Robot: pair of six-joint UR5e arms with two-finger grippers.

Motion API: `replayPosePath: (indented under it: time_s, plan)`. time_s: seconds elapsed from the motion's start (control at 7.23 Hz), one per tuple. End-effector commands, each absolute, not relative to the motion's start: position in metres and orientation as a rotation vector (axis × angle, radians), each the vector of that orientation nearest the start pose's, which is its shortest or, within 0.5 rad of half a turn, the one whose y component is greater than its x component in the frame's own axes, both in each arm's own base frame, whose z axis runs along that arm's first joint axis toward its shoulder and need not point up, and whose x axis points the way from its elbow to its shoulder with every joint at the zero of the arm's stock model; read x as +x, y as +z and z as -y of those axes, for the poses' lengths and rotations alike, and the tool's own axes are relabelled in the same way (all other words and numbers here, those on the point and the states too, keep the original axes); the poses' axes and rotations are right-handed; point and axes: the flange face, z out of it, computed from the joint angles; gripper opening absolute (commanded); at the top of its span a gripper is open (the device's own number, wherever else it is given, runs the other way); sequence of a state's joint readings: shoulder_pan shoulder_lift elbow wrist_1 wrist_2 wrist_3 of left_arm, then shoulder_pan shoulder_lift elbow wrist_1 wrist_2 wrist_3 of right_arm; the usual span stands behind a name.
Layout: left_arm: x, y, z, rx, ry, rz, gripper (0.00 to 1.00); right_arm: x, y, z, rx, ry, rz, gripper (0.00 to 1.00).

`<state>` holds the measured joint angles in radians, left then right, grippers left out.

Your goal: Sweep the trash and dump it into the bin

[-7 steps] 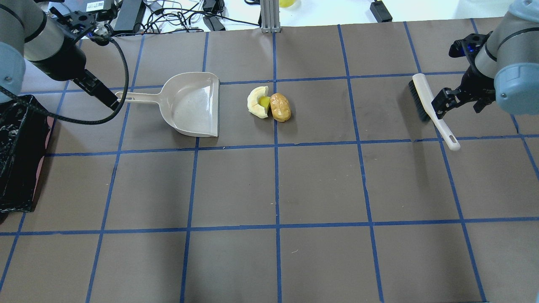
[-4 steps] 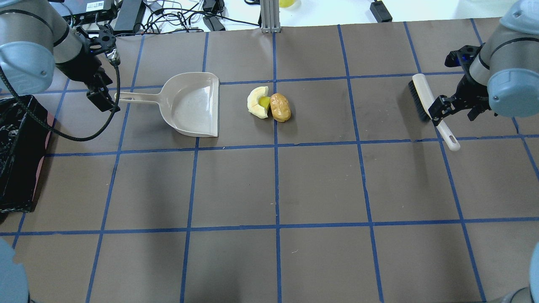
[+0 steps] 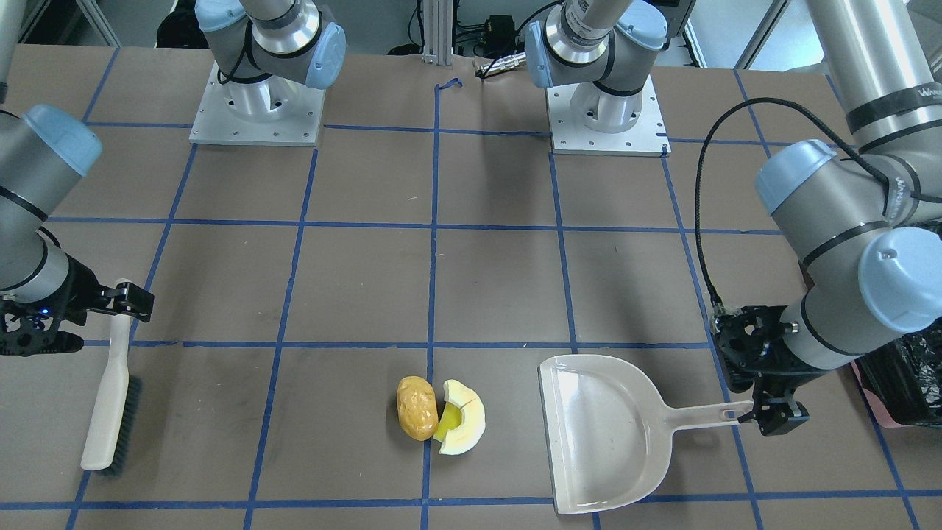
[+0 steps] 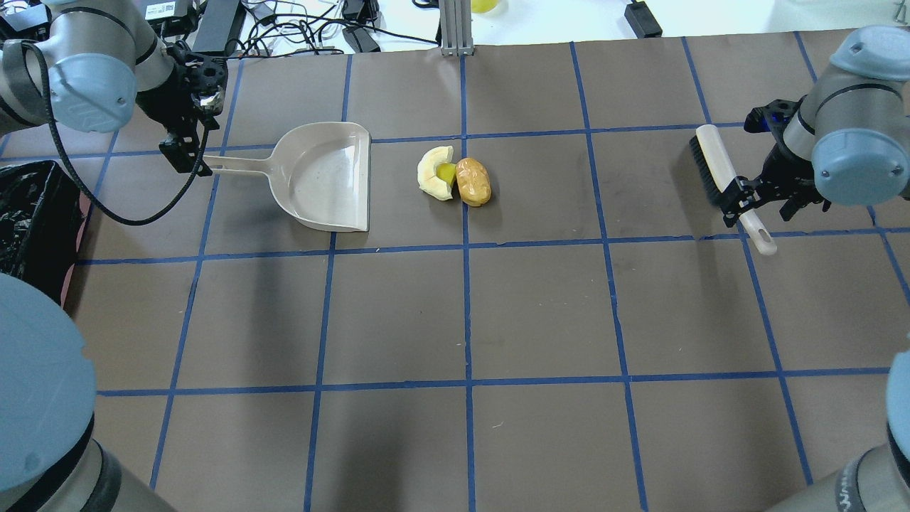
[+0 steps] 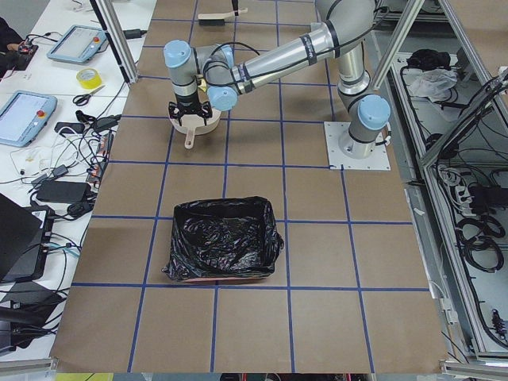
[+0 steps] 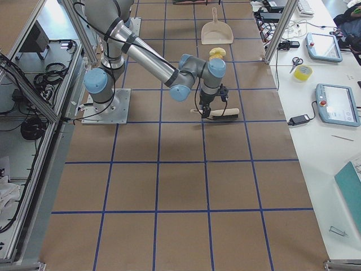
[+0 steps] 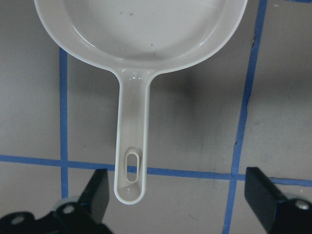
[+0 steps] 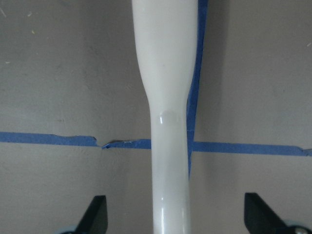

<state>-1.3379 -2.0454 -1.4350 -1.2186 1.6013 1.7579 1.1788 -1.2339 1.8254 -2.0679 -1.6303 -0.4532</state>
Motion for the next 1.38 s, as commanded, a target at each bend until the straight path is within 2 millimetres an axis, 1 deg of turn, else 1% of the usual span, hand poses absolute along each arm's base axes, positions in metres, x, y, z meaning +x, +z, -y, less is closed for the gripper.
replayPosePath:
  time_s: [0.0, 0.14, 0.28, 0.55, 0.83, 0.97, 1.11, 1.25]
  plan:
    - [0.031, 0.294, 0.711, 2.201, 0.066, -2.173, 1.0, -0.097, 0.227, 0.557, -0.087, 0.206, -3.14, 1.0]
    - [0.034, 0.276, 0.72, 2.212, 0.067, -2.16, 1.0, -0.097, 0.228, 0.558, -0.092, 0.197, -3.139, 0.98]
    - [0.033, 0.27, 0.722, 2.214, 0.066, -2.165, 0.99, -0.097, 0.228, 0.558, -0.087, 0.195, -3.14, 0.96]
    - [0.034, 0.25, 0.725, 2.2, 0.094, -2.209, 0.98, -0.097, 0.227, 0.558, -0.089, 0.197, -3.14, 0.75]
    - [0.033, 0.254, 0.72, 2.204, 0.12, -2.228, 0.97, -0.097, 0.227, 0.558, -0.087, 0.197, -3.14, 0.72]
    - [0.035, 0.245, 0.717, 2.211, 0.136, -2.245, 0.97, -0.097, 0.227, 0.558, -0.08, 0.199, -3.139, 0.55]
    - [0.037, 0.245, 0.716, 2.205, 0.133, -2.255, 0.96, -0.097, 0.226, 0.558, -0.082, 0.199, -3.139, 0.4]
    - [0.038, 0.243, 0.716, 2.172, 0.137, -2.29, 0.88, -0.097, 0.226, 0.558, -0.085, 0.199, -3.139, 0.17]
